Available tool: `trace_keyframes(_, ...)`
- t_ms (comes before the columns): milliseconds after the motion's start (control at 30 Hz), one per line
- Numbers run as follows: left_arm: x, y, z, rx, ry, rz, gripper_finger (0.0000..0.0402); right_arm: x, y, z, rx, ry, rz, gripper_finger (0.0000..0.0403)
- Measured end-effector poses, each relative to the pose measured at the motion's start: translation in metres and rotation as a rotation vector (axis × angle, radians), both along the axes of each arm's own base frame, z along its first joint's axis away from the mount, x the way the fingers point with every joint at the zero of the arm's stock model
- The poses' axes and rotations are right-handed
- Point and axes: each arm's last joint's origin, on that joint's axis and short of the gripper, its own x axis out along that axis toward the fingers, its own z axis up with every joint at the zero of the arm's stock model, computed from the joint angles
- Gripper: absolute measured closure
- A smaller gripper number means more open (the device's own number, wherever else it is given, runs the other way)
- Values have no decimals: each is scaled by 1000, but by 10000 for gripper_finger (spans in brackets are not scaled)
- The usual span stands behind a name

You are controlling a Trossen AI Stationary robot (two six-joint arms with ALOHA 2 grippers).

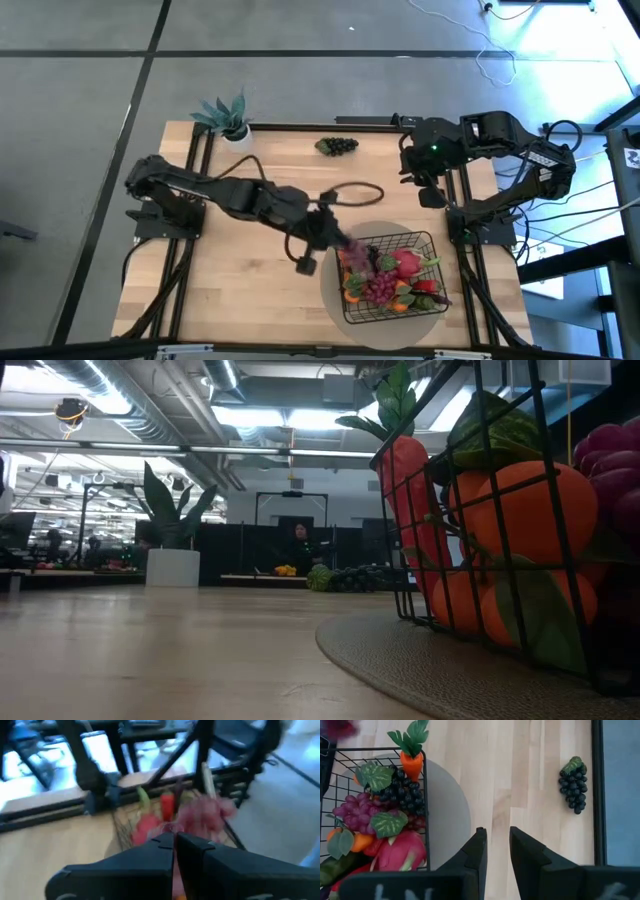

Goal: Build produce basket
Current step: Put the top left grapes into the wire basket

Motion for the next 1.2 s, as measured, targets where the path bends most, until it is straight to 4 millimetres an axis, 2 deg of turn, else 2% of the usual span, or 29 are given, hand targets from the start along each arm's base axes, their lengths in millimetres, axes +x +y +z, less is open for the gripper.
trace_keyframes(200,16,-13,-15,-6,4,-156,401,1,0,0,15,-8,9,334)
trace_keyframes(333,19,-19,-24,10,34,-213,401,1,2,1,75,-16,46,334)
trace_keyframes(633,35,-30,-50,22,89,-243,401,1,10,2,295,-31,173,334)
trace_keyframes(1033,61,-41,-99,35,186,-243,401,0,10,2,308,-33,181,334)
trace_keyframes(1200,66,-43,-110,37,215,-243,401,0,10,2,307,-33,180,334)
